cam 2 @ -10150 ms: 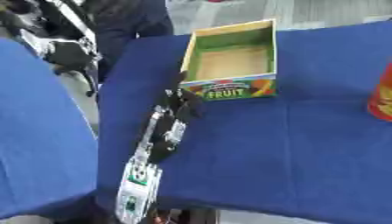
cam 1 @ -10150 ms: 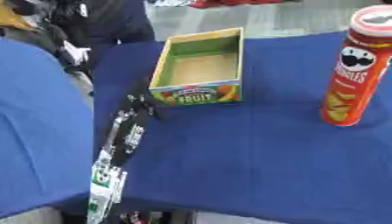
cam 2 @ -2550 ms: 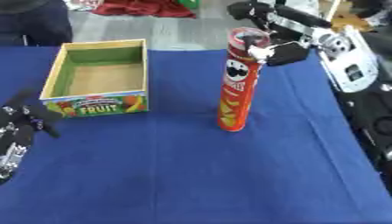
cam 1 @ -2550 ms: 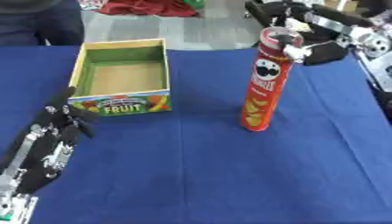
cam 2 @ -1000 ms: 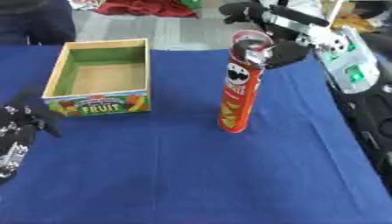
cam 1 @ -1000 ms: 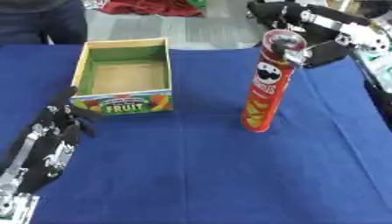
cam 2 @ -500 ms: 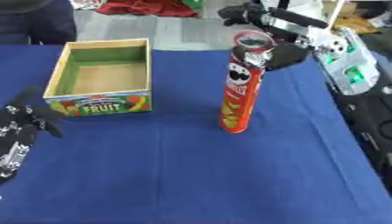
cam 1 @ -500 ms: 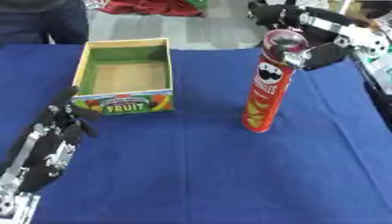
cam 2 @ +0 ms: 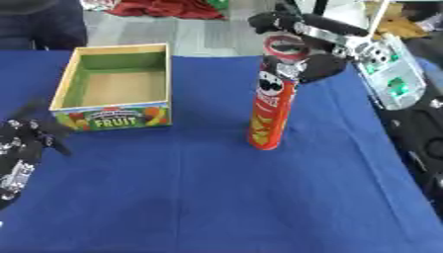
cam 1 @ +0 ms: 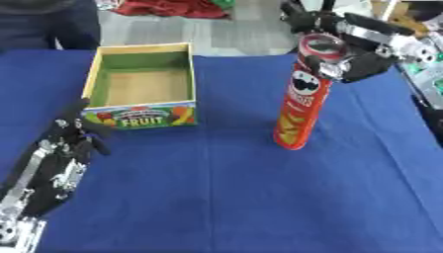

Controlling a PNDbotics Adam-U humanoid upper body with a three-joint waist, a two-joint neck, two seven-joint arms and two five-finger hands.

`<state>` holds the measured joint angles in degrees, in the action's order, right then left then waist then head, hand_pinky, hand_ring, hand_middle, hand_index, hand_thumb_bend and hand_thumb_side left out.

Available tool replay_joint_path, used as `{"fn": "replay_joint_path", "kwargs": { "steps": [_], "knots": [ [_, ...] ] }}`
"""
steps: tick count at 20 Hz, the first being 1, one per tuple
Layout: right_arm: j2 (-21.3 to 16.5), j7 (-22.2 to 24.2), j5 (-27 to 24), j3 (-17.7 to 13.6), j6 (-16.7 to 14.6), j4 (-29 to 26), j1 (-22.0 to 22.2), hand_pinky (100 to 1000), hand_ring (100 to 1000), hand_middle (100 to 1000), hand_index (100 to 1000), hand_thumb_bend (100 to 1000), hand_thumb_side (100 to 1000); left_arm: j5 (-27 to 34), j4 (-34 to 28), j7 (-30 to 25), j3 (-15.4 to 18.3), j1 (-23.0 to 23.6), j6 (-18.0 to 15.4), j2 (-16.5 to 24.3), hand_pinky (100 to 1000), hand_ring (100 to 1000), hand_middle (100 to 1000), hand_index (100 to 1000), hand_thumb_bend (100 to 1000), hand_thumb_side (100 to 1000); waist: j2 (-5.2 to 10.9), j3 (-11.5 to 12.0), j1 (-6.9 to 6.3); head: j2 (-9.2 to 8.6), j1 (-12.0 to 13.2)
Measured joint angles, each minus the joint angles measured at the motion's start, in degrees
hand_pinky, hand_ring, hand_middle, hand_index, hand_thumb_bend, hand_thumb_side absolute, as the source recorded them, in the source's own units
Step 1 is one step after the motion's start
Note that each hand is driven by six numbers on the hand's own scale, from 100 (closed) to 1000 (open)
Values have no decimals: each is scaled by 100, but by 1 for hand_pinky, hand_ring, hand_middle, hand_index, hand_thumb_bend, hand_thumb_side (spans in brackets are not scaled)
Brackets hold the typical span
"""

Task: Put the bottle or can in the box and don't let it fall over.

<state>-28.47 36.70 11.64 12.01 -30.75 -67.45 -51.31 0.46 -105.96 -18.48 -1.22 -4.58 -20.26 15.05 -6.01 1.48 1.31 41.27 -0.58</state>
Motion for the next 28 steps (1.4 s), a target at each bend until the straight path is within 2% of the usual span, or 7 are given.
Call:
{"fn": "replay_joint_path", "kwargs": {
  "steps": [6, 14, 21, 24, 26, 27, 28],
  "knots": [
    [0, -33, 140, -9, -33, 75, -1, 1000, 953, 1000, 1000, 100, 592, -1, 1, 0, 0, 0, 0, 0, 522, 740, 589, 1000, 100, 605, 0, 3, 15, 0, 4],
    [2, -39, 297, -35, -39, 155, -13, 1000, 917, 997, 1000, 100, 691, -25, 1, -2, 0, 0, 2, 0, 522, 740, 589, 1000, 100, 605, 0, 7, 21, 0, 22],
    [7, 50, 392, -38, 50, 160, -20, 1000, 834, 912, 915, 100, 772, -27, 1, -2, 0, 0, 2, 0, 522, 741, 589, 1000, 100, 606, 8, 10, 33, 2, 38],
    [5, 101, 495, -36, 101, 173, -12, 985, 810, 887, 903, 100, 768, -28, 2, -2, 0, 0, 2, 0, 522, 741, 589, 1000, 100, 606, 8, 10, 35, 22, 45],
    [5, 118, 569, -33, 117, 174, -16, 965, 794, 873, 896, 100, 671, -29, 2, -2, 0, 0, 2, 0, 522, 741, 589, 1000, 100, 605, 8, 15, 40, 40, 45],
    [5, 119, 618, -31, 119, 174, -18, 965, 794, 873, 896, 100, 671, -31, 2, -2, 0, 0, 2, 0, 522, 741, 589, 1000, 100, 605, 9, 16, 44, 42, 46],
    [5, 119, 664, -29, 119, 174, -20, 958, 791, 865, 893, 100, 554, -34, 2, -2, 0, 0, 2, 0, 523, 741, 589, 1000, 100, 605, 10, 18, 48, 43, 46]
  ]
}}
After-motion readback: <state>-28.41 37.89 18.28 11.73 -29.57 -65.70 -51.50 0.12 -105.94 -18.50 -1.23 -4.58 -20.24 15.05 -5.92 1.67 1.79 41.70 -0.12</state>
